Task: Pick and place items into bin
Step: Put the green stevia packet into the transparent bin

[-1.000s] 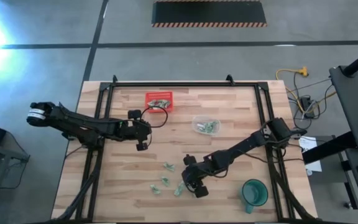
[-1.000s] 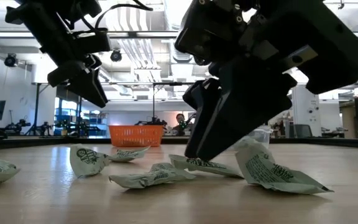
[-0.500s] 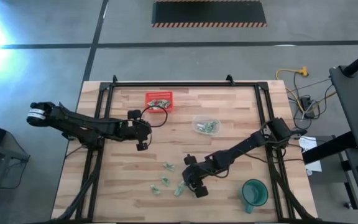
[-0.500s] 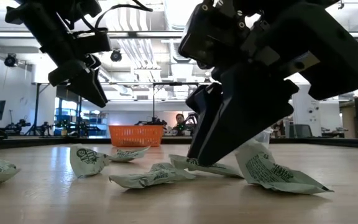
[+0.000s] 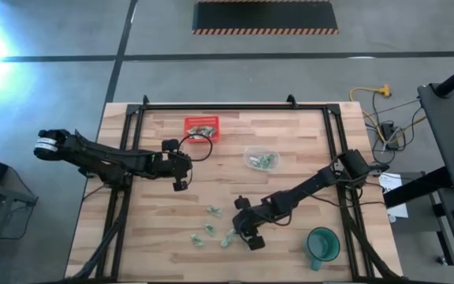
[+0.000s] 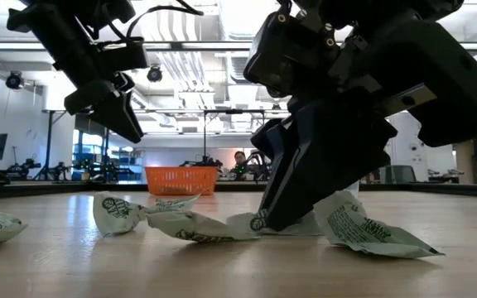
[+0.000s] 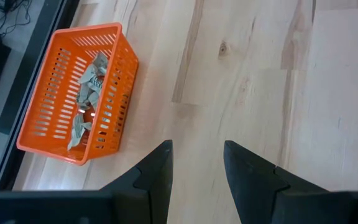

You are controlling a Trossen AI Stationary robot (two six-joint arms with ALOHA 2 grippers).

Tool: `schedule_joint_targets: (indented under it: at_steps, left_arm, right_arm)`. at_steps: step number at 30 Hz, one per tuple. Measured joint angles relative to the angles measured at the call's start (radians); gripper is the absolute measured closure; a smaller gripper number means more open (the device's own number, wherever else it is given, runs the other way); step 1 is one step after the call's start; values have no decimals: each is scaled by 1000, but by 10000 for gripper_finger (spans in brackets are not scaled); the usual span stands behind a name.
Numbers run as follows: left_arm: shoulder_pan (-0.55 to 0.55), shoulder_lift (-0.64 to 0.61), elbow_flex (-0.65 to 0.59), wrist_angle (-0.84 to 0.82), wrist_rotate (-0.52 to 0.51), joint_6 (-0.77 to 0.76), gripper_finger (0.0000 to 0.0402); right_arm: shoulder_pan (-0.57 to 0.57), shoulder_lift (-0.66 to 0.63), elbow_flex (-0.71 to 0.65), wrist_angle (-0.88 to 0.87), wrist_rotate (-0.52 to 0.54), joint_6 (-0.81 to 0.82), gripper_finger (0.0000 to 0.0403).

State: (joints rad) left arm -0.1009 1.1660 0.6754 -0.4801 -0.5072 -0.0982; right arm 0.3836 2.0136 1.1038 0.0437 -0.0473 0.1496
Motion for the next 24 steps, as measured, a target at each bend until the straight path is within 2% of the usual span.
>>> schedule_joint_targets:
  at_steps: [7,15,20,24]
  left_arm:
    - [0,0,0,0,0,0,275]
    - [0,0,-1,0,0,0,275]
    - [0,0,-5,-1,0,0,275]
    - [0,0,-9,-2,0,0,275]
  right_arm:
    - [0,0,0,0,3,-39,391]
    - [-2,-9,11,-10,25,-85,394]
    - [-13,-31,34,-75,29,-125,394]
    - [-27,-88,38,-158,115,-154,394]
